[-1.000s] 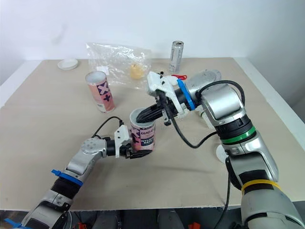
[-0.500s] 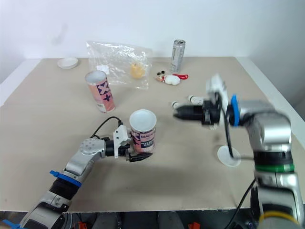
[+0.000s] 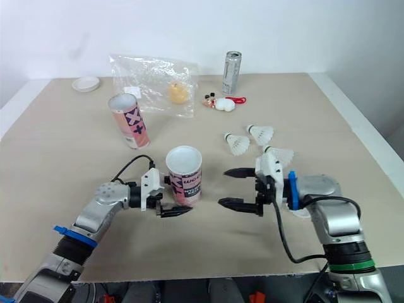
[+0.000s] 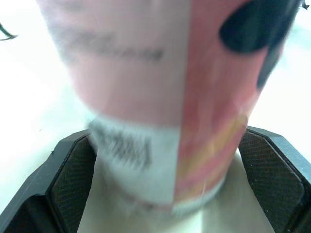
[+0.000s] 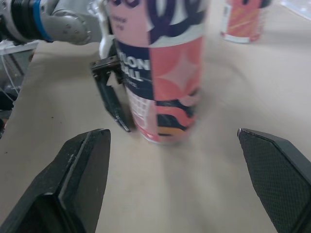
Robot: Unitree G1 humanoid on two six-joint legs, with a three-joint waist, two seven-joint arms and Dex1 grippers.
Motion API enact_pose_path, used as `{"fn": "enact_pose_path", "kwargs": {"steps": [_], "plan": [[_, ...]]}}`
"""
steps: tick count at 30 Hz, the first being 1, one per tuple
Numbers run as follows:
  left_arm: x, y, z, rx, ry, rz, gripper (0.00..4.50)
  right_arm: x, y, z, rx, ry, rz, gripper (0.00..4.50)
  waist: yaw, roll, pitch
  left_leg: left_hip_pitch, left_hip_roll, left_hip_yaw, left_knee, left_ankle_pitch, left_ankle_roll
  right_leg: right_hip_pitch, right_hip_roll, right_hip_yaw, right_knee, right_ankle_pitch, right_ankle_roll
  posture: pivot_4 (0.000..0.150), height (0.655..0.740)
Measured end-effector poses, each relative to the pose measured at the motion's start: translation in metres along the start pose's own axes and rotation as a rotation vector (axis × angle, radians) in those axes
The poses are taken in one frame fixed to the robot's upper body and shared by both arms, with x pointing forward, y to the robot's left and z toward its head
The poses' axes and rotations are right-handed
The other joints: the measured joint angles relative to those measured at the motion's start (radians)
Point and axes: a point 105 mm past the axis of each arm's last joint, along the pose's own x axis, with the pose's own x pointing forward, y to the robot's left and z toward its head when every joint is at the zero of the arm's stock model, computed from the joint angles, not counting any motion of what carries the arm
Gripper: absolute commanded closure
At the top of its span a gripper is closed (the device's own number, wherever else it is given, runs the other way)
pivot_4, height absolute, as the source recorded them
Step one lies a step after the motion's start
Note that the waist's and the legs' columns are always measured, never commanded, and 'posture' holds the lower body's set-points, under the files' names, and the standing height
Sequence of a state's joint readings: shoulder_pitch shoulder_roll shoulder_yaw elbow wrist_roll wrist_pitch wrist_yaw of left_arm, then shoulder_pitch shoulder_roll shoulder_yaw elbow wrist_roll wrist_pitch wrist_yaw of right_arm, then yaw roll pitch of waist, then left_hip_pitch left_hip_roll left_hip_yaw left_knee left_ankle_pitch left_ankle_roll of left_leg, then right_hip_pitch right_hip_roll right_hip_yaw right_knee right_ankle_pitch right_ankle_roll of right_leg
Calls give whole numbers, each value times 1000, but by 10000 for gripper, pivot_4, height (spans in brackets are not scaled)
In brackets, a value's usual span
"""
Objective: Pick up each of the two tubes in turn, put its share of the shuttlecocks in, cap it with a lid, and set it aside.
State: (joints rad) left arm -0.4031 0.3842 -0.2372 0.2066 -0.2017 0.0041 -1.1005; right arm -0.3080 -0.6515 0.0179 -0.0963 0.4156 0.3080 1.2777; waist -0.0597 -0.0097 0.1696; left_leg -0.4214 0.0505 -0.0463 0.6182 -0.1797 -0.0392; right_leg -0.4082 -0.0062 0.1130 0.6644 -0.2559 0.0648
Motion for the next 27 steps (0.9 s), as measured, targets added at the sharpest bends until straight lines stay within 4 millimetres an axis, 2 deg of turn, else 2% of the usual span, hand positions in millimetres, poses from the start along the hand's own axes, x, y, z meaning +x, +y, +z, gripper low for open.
{"fn": "enact_pose_path", "kwargs": {"steps": [8, 11, 20, 27], "plan": [[-11, 5, -2, 8, 18, 21, 0, 25, 2, -15, -16, -30, 15, 301, 1, -2, 1, 0, 0, 0, 0, 0, 0, 0, 0, 0, 0, 0, 0, 1500, 7400], [-21, 1, -4, 8, 26, 25, 0, 35, 1, -17, -21, -38, 26, 301, -1, -3, 2, 0, 0, 0, 0, 0, 0, 0, 0, 0, 0, 0, 0, 1500, 7400], [-39, -8, -6, -4, 47, 34, 0, 49, -5, -19, -55, -47, 46, 301, 4, -4, 3, -1, 1, 0, 0, 0, 0, 0, 0, 0, 0, 0, 0, 1500, 7400], [-44, -18, 5, -29, -3, 51, 0, 56, -2, -24, -62, -43, 79, 301, 6, -5, 3, -1, 1, 0, 0, 0, 0, 0, 0, -1, 0, 0, 0, 1500, 7400]]}}
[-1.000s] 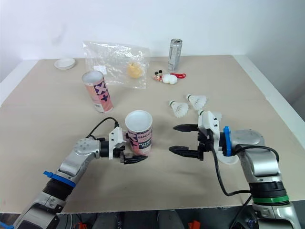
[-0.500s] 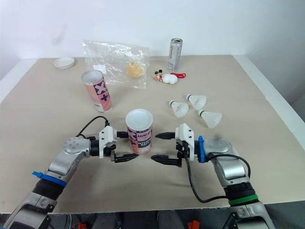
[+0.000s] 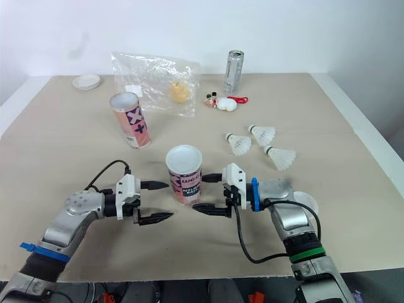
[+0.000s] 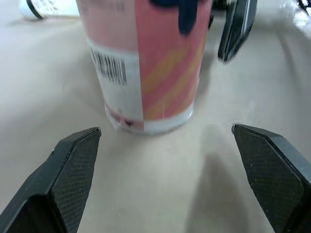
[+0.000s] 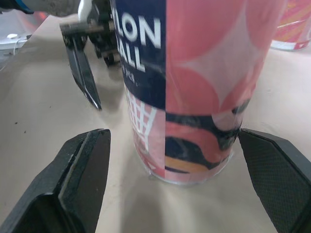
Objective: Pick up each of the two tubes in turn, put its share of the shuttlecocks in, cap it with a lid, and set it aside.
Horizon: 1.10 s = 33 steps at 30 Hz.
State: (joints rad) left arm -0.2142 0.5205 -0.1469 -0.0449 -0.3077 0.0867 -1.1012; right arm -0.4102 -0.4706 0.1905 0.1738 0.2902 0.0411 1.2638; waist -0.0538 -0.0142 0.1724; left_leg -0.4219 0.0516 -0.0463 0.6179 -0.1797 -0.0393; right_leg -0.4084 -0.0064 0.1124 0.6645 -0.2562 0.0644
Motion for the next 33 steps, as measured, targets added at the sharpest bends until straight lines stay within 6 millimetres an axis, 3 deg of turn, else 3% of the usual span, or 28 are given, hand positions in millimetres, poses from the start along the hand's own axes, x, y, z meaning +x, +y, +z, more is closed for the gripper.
{"fn": "enact_pose_path", "kwargs": {"steps": [6, 33], "plan": [[-2, -11, 2, -41, -10, -5, 0, 9, -1, 1, -4, -22, 17, 301, 2, 0, 0, 0, 0, 0, 0, 0, 0, 0, 0, 0, 0, -2, -4, 1500, 7400], [-8, -10, -2, -58, 16, 23, 0, 45, -2, 7, -38, -63, 76, 301, 3, 0, 0, 0, 0, 0, 0, 0, 0, 0, 0, 0, 0, 1, -1, 1500, 7400]]}}
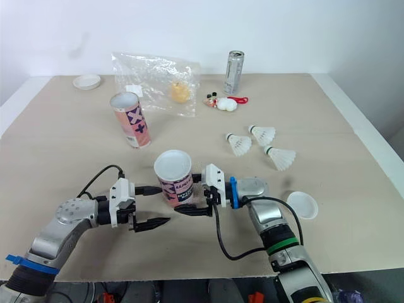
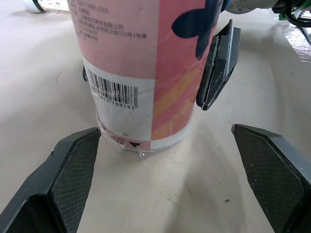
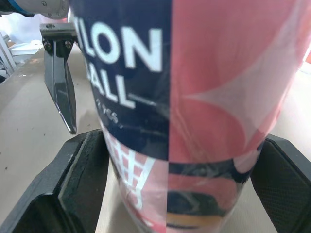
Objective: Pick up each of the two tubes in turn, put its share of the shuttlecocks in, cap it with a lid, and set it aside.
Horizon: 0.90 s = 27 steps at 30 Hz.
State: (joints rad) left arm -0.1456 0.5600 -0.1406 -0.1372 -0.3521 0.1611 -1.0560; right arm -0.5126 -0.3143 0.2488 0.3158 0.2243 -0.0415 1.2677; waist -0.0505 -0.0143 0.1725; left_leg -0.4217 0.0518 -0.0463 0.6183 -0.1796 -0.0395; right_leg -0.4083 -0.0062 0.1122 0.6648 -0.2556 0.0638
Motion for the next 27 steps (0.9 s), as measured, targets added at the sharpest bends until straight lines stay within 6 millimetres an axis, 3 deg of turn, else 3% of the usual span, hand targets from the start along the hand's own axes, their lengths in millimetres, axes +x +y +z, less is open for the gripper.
{"fn": "enact_pose_path", "kwargs": {"steps": [18, 22, 27], "plan": [[0, 1, 0, 2, -1, 6, 0, 16, 4, -5, 9, -4, 22, 301, 0, 0, 0, 0, 0, 0, 0, 0, 0, 0, 0, 0, 0, 0, 0, 1500, 7400], [0, 1, 0, 5, -2, 7, 0, 16, 4, -6, 8, -3, 21, 11963, 0, 0, 0, 0, 0, 0, 0, 0, 0, 0, 0, 0, 0, 0, 0, 1500, 7400], [-1, 2, -1, 5, 0, 10, 0, 16, 4, -5, 2, -4, 21, 11963, 0, 0, 0, 0, 0, 0, 0, 0, 0, 0, 0, 0, 0, 0, 0, 1500, 7400]]}}
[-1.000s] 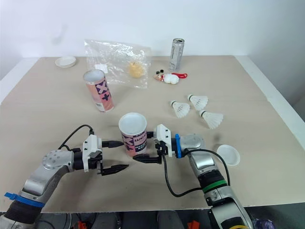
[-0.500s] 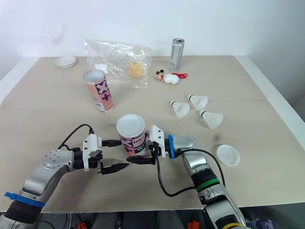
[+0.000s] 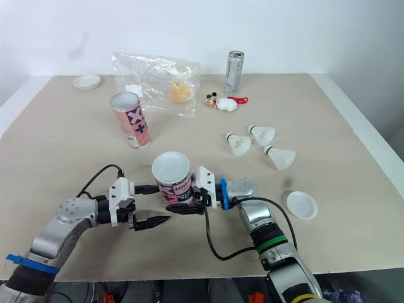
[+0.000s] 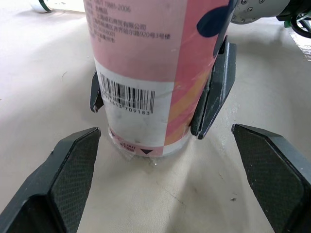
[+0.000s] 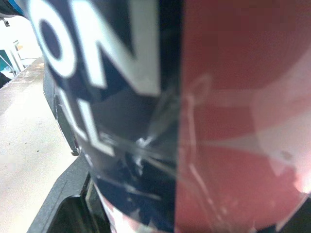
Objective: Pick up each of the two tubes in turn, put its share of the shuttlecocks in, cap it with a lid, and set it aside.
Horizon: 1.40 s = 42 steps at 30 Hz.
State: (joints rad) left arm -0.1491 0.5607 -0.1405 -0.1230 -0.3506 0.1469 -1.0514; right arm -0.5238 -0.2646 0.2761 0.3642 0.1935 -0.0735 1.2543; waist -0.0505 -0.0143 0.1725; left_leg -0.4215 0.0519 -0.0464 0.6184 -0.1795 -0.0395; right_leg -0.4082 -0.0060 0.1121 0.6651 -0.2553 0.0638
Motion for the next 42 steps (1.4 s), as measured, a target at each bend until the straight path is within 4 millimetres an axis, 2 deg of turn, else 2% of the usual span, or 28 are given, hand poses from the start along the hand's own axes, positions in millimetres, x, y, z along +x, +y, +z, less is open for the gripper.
{"fn": "enact_pose_path", "kwargs": {"steps": [8, 13, 18, 19, 20, 21, 22, 23, 24, 25, 26, 28, 33, 36, 38, 42], "plan": [[0, 3, -1, 10, 3, 5, 0, -6, 0, 3, -6, 7, -18, 11963, 0, 0, 0, 0, 0, 0, 0, 0, 0, 0, 0, 0, 0, 0, 0, 1500, 7400], [1, 2, -1, 14, 2, -4, 0, -16, 3, 19, 15, -57, -76, 11963, 2, 0, 0, -1, 0, 0, 0, 0, 0, 0, 0, 0, 0, -1, 0, 1500, 7400], [4, 0, 4, 11, -5, -34, 0, -61, -16, 65, 27, -185, -323, 11963, 4, 0, 0, -1, 0, 0, 0, 0, 0, 0, -1, 0, 0, -1, 0, 1500, 7400], [6, -2, 7, 13, -7, -48, 0, -74, -20, 73, 32, -207, -387, 11963, 5, 0, 0, -1, 0, 0, 0, 0, 0, 0, -1, 0, 0, -1, 0, 1500, 7400], [8, -4, 12, 17, -15, -74, 0, -96, -24, 83, 44, -232, -497, 11963, 6, 0, 0, -1, 0, 0, 0, 0, 0, 0, -1, 0, 0, -2, -3, 1500, 7400], [8, -5, 14, 16, -19, -84, 0, -106, -26, 85, 48, -235, -541, 11963, 4, -1, 0, -1, 0, 0, 0, 0, 0, 0, -1, 0, 0, -3, -3, 1500, 7400], [12, -9, 17, 18, -21, -113, 0, -124, -28, 85, 65, -243, -631, 11963, 4, -1, 0, -1, 0, 0, 0, 0, 0, 0, -1, 0, 0, -3, -3, 1500, 7400], [12, -10, 18, 17, -22, -122, 0, -129, -29, 85, 72, -243, -657, 11963, 4, -1, 0, -1, 0, 0, 0, 0, 0, 0, -1, 0, 0, -3, -3, 1500, 7400], [16, -14, 21, 14, -24, -162, 0, -149, -30, 82, 86, -248, -762, 11963, 4, 0, 0, -1, -1, 0, 0, 0, 0, 0, -1, 0, 0, -3, -3, 1500, 7400], [17, -16, 22, 12, -27, -172, 0, -158, -30, 79, 93, -244, -807, 11963, 4, 0, 0, -1, 0, 0, 0, 0, 0, 0, -1, 0, 0, -3, -2, 1500, 7400], [19, -19, 24, 14, -26, -202, 0, -178, -30, 75, 97, -236, -904, 11963, 6, 0, 0, -1, -1, 0, 0, 0, 0, 0, -1, 0, 0, -3, -1, 1500, 7400], [23, -24, 28, 13, -21, -251, 0, -230, -29, 59, 112, -213, -1160, 11963, 6, 0, 0, -1, -2, 0, 0, 0, 0, 0, -1, 1, 0, -3, 0, 1500, 7400], [26, -24, 32, 16, -16, -270, 0, -295, -16, 29, 146, -162, -1498, 11963, -6, 0, 0, 0, -1, 1, 0, 0, 0, 0, -1, 2, 0, -3, -3, 1500, 7400], [26, -25, 32, 15, -15, -276, 0, -316, -10, 9, 193, -124, -1602, 11963, -7, 0, 0, 1, -1, 1, 0, 0, 0, 1, -1, 2, 0, -3, -4, 1500, 7400], [26, -25, 32, 14, -14, -276, 0, -323, -5, -8, 235, -88, -1633, 11963, -8, 1, 0, 1, -1, 2, 0, 0, 1, 1, -1, 3, 0, -2, -3, 1500, 7400], [26, -24, 33, 14, -16, -270, 0, -326, -5, -27, 301, -55, -1649, 11963, -9, 1, 0, 1, -1, 2, 1, 0, 1, 1, -1, 4, 0, -2, -3, 1500, 7400]]}}
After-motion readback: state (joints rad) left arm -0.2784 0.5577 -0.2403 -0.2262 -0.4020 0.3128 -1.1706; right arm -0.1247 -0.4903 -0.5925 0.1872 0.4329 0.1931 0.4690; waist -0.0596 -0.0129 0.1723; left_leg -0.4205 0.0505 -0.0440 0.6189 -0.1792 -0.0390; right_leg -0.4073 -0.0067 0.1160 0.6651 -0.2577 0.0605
